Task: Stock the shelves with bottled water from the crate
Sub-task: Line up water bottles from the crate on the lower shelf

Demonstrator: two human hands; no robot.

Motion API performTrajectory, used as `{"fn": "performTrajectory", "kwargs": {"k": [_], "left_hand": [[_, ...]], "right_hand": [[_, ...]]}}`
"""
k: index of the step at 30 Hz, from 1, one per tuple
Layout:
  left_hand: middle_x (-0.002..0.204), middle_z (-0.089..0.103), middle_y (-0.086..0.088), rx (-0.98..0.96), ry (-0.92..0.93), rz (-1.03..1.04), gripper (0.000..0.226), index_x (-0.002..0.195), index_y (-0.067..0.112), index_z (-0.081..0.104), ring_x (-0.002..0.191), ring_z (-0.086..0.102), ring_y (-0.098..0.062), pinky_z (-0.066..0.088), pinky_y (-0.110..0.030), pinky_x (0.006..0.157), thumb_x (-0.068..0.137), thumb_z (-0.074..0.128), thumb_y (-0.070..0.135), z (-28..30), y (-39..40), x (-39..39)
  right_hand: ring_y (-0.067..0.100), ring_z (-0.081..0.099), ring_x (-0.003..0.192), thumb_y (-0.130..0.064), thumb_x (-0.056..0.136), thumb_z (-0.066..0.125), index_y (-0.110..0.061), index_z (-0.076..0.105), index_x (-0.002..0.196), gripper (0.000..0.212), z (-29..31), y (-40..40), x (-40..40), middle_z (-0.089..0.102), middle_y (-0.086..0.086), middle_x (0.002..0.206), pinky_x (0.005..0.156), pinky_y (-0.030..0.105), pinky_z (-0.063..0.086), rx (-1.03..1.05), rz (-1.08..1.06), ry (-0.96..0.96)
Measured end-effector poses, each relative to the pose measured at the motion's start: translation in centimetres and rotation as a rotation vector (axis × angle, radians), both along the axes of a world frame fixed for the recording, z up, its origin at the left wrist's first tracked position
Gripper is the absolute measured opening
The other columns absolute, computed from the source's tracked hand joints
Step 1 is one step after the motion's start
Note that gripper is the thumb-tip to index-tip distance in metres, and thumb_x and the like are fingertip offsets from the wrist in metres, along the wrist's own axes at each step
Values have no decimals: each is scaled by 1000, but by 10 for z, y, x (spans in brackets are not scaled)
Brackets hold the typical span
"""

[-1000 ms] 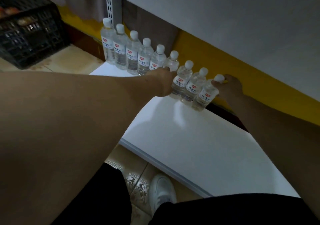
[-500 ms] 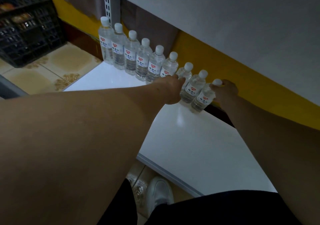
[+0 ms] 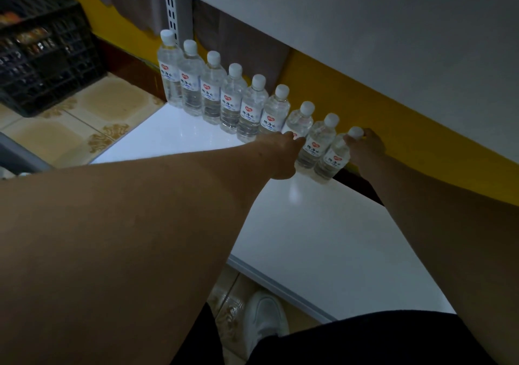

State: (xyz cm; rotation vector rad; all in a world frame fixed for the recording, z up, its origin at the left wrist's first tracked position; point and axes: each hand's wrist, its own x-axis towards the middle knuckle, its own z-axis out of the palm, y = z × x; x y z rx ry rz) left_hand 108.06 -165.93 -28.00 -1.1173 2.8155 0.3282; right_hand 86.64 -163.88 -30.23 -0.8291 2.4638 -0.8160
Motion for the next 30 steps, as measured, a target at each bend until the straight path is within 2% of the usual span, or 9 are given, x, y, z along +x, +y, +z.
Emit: {"fn": "performTrajectory", "kwargs": {"k": [4, 8, 11, 14, 16, 20, 23, 26, 30], "left_hand": [[137, 47, -14, 21, -41, -38, 68, 151, 17, 25, 123, 50, -34, 48, -46, 98, 91, 55, 26, -2, 0, 0], [139, 47, -15, 77, -50, -53, 64, 148, 16, 29, 125, 49, -35, 47, -47, 100, 90, 55, 28, -1, -2, 2], [141, 45, -14, 103, -28, -34, 63, 149, 14, 29, 128, 47, -34, 44, -44, 103, 93, 54, 30, 9, -3, 8], [140, 46, -16, 63, -29, -27, 62, 148, 11, 30, 128, 47, -34, 43, -44, 104, 95, 53, 34, 22, 0, 21], [140, 48, -17, 15, -43, -20, 61, 147, 10, 31, 127, 48, -34, 43, -43, 104, 96, 51, 37, 29, 5, 34], [147, 43, -14, -1, -76, -13, 63, 150, 12, 27, 133, 44, -33, 38, -41, 106, 98, 49, 40, 45, 15, 71], [150, 41, -12, 42, -142, -7, 65, 154, 17, 19, 132, 45, -31, 38, -39, 105, 100, 45, 43, 68, 15, 114], [151, 41, -8, 153, -180, 103, 68, 156, 21, 15, 133, 44, -28, 36, -37, 106, 100, 42, 47, 91, 16, 176], [132, 59, -3, 319, 111, 441, 53, 147, 20, 39, 120, 55, -22, 41, -30, 99, 99, 46, 43, 99, 31, 287]], "right_hand": [[35, 39, 136, -42, 101, 47, -8, 32, 148, 60, 1, -3, -1, 37, 16, 151, 104, 42, 37, 161, 52, 57], [35, 46, 130, -41, 101, 46, -3, 39, 142, 57, 8, -4, 6, 44, 20, 144, 94, 42, 42, 201, 29, 96], [38, 44, 130, -41, 103, 40, 3, 32, 143, 60, 20, 2, 20, 39, 23, 146, 96, 43, 42, 151, -48, 317], [38, 43, 129, -37, 104, 38, 1, 35, 143, 54, 32, 8, 51, 37, 22, 146, 100, 44, 39, -7, 66, 477], [36, 44, 128, -36, 103, 39, -1, 39, 140, 51, 42, 9, 81, 42, 20, 143, 102, 41, 37, -130, 184, 444], [28, 35, 137, -37, 103, 36, -8, 36, 146, 52, 77, 8, 151, 37, 14, 150, 111, 35, 28, -258, 457, 232], [26, 43, 131, -43, 102, 35, -15, 44, 143, 51, 103, 9, 207, 47, 11, 144, 103, 28, 34, -434, 574, 172], [15, 47, 129, -45, 103, 34, -24, 45, 142, 46, 124, 18, 261, 49, 2, 144, 103, 26, 38, -526, 727, 74], [-3, 39, 130, -46, 103, 33, -30, 43, 146, 47, 135, 36, 336, 44, -10, 149, 103, 13, 32, -541, 977, -79]]}}
